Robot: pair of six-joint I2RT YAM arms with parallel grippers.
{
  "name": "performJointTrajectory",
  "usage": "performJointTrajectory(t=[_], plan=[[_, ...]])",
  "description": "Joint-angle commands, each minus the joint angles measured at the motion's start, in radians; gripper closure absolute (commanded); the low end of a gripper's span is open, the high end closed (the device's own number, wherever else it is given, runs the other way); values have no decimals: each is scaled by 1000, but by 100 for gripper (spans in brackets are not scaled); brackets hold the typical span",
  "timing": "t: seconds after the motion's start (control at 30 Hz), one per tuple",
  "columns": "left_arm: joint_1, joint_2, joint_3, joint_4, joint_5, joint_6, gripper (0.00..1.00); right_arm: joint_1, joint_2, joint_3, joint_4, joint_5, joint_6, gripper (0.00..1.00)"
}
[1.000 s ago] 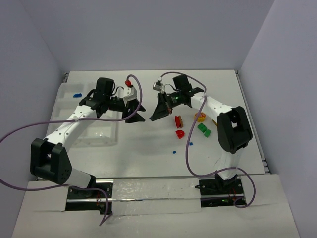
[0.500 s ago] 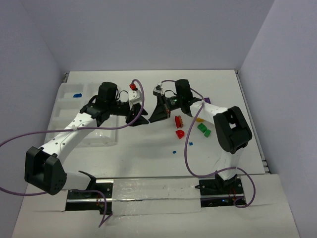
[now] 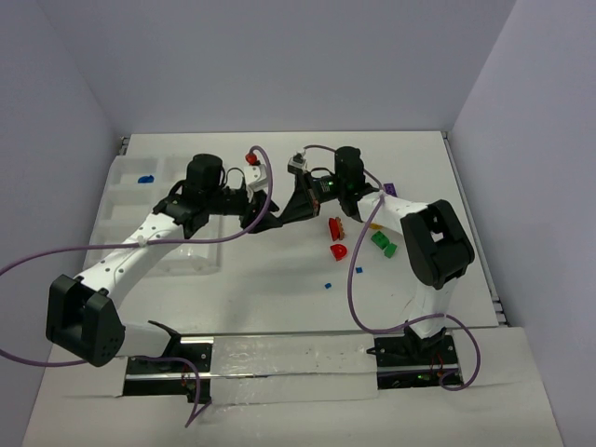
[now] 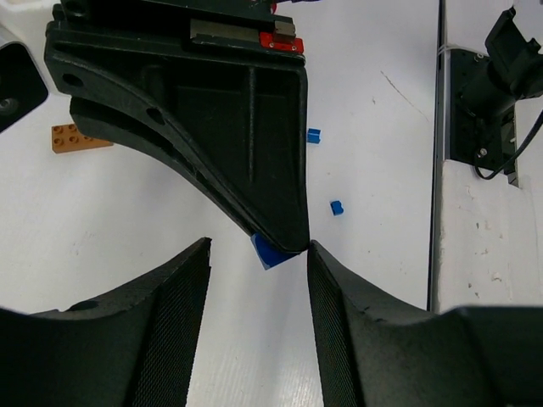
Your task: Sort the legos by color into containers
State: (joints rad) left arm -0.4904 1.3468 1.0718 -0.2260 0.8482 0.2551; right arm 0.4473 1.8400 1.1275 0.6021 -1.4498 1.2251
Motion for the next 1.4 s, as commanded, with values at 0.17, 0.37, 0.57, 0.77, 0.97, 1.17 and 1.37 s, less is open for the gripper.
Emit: performJointTrajectory(t=[0.17, 0.37, 0.57, 0.77, 0.97, 1.17, 1.37], plan=[[-17, 12, 2, 68, -3, -37, 57, 10, -54, 6, 63, -24, 24, 100], [-20, 22, 8, 72, -5, -39, 83, 15, -61, 3, 65, -31, 25, 95], [-20, 26, 1, 99, -34, -83, 100, 18, -55, 3, 65, -38, 30, 80], [-15, 15, -21, 80, -64, -79, 100, 16, -50, 2, 64, -37, 31, 35], [15, -16, -67, 63, -62, -82, 100, 6, -50, 0, 62, -33, 30, 32], [149, -49, -76, 11, -55, -96, 100, -55, -68, 6, 49, -12, 9, 6], [450, 54, 106, -129, -236, -146, 100, -177, -123, 101, -520, 85, -354, 0]])
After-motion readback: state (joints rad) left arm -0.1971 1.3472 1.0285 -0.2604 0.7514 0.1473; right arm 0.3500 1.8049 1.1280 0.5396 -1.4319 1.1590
